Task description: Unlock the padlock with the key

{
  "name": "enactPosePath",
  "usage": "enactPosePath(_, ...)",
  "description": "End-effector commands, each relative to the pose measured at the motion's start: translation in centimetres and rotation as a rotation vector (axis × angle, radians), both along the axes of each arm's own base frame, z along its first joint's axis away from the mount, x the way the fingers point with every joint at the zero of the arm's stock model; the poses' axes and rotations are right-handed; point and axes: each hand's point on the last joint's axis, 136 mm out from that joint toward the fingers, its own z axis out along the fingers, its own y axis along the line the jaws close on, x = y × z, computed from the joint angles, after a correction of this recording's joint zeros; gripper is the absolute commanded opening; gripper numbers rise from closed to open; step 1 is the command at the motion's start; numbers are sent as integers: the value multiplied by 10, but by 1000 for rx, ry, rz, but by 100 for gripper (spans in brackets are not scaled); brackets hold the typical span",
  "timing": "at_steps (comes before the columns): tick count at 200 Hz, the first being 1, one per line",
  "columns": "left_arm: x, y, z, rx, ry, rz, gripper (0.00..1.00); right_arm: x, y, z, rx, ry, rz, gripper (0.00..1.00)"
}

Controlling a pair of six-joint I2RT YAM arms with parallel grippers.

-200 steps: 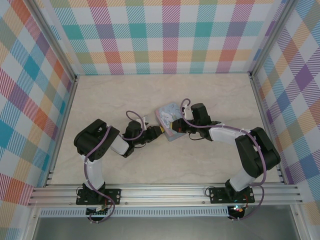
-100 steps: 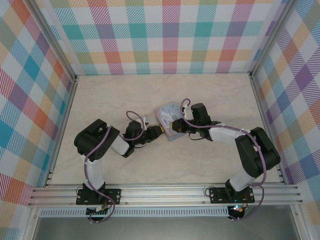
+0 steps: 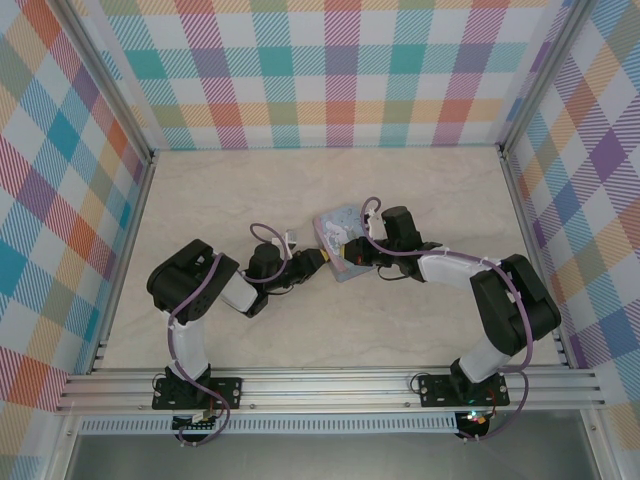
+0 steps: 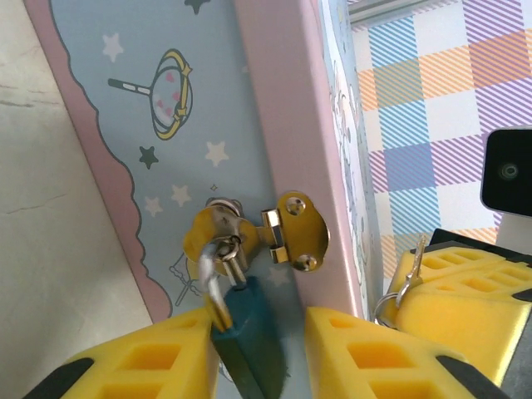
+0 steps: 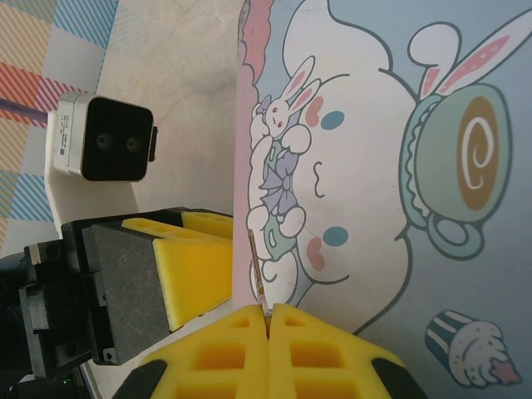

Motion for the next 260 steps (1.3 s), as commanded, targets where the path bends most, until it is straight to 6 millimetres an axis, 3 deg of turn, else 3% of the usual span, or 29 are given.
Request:
enactPosePath(1,-2,-10,37,-77,-98,-36,32,-13,-1,-13,-19,56,26,4)
enactPosePath(21,-2,-11,31,-71,-87,-35,34,-13,-2,-13,-21,54,26,5)
enactPosePath(62,0,-10,23,-55,-71,-29,26,-13,-3,-12,-25,50,24,5)
enactPosePath(107,-1,-7,8,-2,-49,-22,11,-14,-4,-9,-26,45,25,5)
enactPosePath(149,-5,-8,11,10,-60,-40,5,-12,-13,25,36,-20,11,5)
enactPosePath(182,-7,-10,18,16,-69,-49,3,-31,-30,47,29,-49,16,5)
enactPosePath(200,-8,-11,23,12,-73,-51,1,-51,-40,41,9,-14,20,5)
enactPosePath(227,-10,-11,28,9,-75,-53,0,-78,-56,10,-37,89,-8,5)
enactPosePath(260,-13,-11,32,6,-73,-57,0,-87,-74,-19,-120,147,-82,5)
